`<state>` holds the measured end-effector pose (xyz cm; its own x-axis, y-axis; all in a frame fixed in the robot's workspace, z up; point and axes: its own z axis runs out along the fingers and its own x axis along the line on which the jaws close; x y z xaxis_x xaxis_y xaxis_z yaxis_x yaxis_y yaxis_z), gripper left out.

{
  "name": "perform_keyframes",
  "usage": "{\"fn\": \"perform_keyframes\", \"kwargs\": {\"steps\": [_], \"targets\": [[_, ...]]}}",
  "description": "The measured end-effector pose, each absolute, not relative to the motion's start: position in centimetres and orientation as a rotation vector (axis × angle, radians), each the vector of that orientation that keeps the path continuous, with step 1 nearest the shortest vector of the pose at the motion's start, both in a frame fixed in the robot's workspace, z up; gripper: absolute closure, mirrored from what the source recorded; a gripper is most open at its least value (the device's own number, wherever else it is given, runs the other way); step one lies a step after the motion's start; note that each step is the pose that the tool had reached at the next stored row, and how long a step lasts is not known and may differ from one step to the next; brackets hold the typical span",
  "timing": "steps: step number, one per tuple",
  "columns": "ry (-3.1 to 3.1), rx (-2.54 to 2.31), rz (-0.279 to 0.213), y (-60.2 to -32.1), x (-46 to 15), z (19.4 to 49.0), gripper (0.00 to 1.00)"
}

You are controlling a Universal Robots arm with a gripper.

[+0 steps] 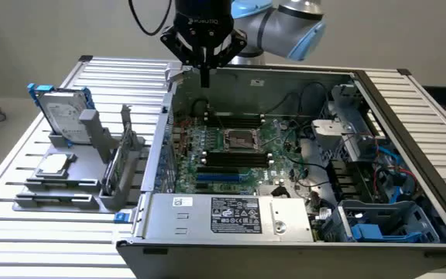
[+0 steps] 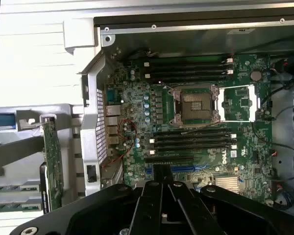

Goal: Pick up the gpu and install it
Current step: 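Reach for the gpu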

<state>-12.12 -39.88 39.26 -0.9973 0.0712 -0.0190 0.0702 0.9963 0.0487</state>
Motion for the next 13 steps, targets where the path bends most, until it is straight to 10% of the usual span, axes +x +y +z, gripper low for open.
{"fn": "perform_keyframes", "kwargs": {"steps": [13], "targets": [[3.118, 0.110, 0.075, -39.61, -12.85, 39.27, 0.89]]}}
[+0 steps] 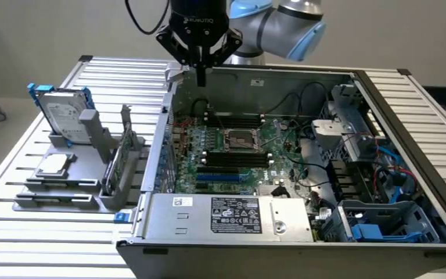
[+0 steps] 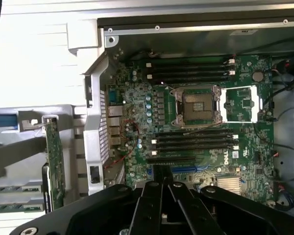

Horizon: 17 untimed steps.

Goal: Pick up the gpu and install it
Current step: 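Reach for the gpu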

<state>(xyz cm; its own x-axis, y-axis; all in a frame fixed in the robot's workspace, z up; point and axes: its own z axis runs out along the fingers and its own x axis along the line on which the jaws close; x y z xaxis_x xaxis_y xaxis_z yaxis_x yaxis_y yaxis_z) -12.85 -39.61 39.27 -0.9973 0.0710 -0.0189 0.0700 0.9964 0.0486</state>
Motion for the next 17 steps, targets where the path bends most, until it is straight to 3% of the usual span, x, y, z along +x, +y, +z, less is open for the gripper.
{"fn": "perform_keyframes", "kwargs": {"steps": [17], "targets": [[3.124, 0.111, 0.075, -37.4, -20.3, 39.2, 0.89]]}}
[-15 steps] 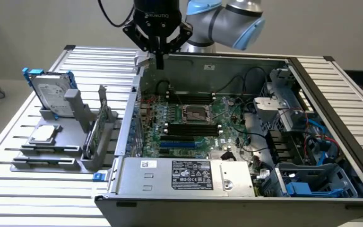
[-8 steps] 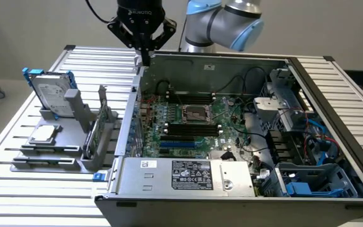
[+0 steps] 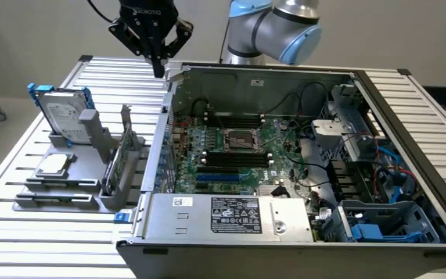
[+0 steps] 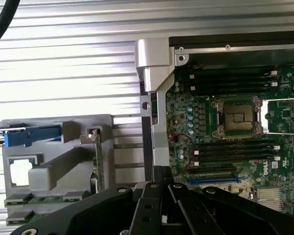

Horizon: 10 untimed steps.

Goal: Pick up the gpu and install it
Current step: 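Reach for the gpu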

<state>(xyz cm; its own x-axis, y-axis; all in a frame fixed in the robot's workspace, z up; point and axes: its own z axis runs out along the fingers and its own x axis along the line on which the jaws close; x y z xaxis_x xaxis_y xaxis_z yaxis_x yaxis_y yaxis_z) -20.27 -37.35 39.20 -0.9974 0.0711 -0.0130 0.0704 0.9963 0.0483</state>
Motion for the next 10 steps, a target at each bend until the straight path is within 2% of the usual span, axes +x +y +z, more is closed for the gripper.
{"fn": "perform_keyframes", "kwargs": {"steps": [10], "targets": [[3.146, 0.112, 0.074, -36.5, -24.6, 39.1, 0.89]]}}
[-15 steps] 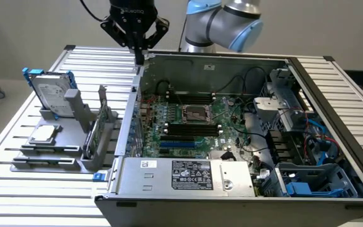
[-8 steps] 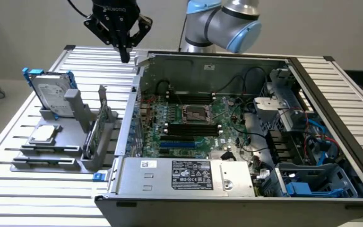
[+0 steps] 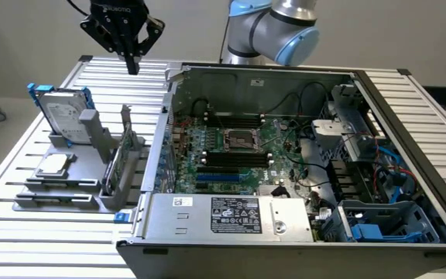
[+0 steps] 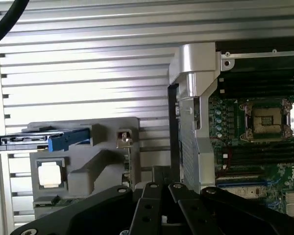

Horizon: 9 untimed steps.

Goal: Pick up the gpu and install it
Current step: 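Reach for the gpu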

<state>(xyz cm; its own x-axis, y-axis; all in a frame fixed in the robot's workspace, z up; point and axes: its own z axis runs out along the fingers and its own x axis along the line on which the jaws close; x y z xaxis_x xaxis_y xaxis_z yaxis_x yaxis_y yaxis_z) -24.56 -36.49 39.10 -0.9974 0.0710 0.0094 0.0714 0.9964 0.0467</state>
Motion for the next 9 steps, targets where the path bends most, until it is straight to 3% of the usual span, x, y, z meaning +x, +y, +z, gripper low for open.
{"fn": "perform_keyframes", "kwargs": {"steps": [9], "targets": [[-3.089, -0.099, -0.066, -36.2, -26.5, 39.1, 0.89]]}}
